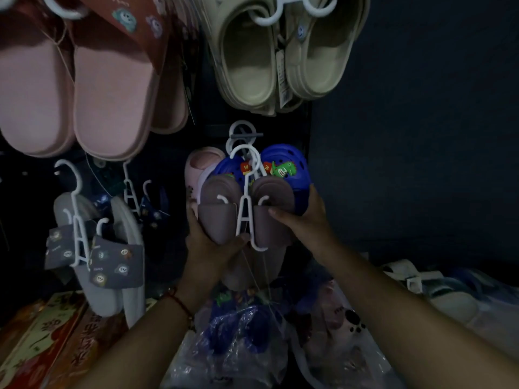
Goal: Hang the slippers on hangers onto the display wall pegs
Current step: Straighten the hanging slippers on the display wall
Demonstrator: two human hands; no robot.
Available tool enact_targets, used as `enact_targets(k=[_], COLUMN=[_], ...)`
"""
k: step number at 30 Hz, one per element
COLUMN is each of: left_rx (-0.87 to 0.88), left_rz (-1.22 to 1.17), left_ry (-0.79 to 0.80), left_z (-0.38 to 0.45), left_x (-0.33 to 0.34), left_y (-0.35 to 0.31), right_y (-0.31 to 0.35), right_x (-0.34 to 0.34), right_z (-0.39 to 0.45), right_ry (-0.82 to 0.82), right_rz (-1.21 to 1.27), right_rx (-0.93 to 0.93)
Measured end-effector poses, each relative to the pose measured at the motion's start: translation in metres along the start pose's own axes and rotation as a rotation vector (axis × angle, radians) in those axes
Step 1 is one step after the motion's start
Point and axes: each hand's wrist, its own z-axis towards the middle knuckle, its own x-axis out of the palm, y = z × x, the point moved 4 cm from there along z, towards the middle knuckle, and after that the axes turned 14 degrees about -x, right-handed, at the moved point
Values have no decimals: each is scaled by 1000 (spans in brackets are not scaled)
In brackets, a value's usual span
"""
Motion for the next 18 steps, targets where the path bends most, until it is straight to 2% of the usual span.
enact_targets(k=[3, 5, 9, 12, 16, 18], left_rx=[-25, -21, -68, -175, -295, -275], left_rz=[57, 44, -118, -192, -306, -263], left_ry=[-84, -83, -73, 43, 295, 302], left_z=[5, -2, -15, -15, -15, -12], left_x=[-3, 0, 1, 0, 14, 13], left_y=[9, 10, 14, 14, -1, -3], right_y=[-5, -6, -14, -14, -10, -4], right_x=[0, 1, 5, 2, -3, -8], right_z=[1, -3, -15, -13, -14, -15], right_ry=[-38, -36, -5, -41, -70, -70], right_rz=[15, 87, 222, 277, 147, 105], right_rx=[-13, -8, 45, 8, -39, -62])
